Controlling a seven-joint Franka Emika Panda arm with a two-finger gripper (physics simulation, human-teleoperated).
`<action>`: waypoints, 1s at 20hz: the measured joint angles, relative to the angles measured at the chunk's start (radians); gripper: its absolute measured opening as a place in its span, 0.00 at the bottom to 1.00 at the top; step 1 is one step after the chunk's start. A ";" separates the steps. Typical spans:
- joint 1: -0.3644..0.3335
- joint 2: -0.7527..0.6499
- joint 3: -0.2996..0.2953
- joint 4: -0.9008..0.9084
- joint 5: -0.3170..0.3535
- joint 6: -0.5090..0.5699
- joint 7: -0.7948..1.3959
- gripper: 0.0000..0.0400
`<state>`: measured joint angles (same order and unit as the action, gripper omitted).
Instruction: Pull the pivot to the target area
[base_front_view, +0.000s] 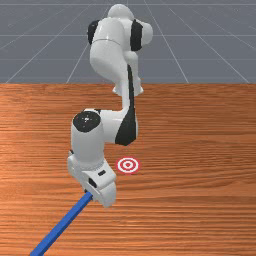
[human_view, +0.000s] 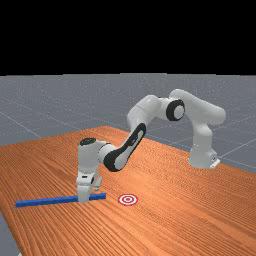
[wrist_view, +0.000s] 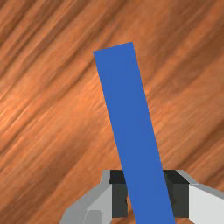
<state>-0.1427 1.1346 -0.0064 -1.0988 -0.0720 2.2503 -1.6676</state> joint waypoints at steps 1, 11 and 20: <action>0.005 -0.060 -0.012 -0.114 0.009 0.052 0.035 0.30; 0.075 -0.349 -0.108 -0.685 0.096 0.300 0.361 0.37; 0.286 -0.359 -0.164 -0.704 0.179 0.271 0.830 0.31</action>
<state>0.1433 0.7759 -0.1704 -1.8028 0.1072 2.5209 -0.8375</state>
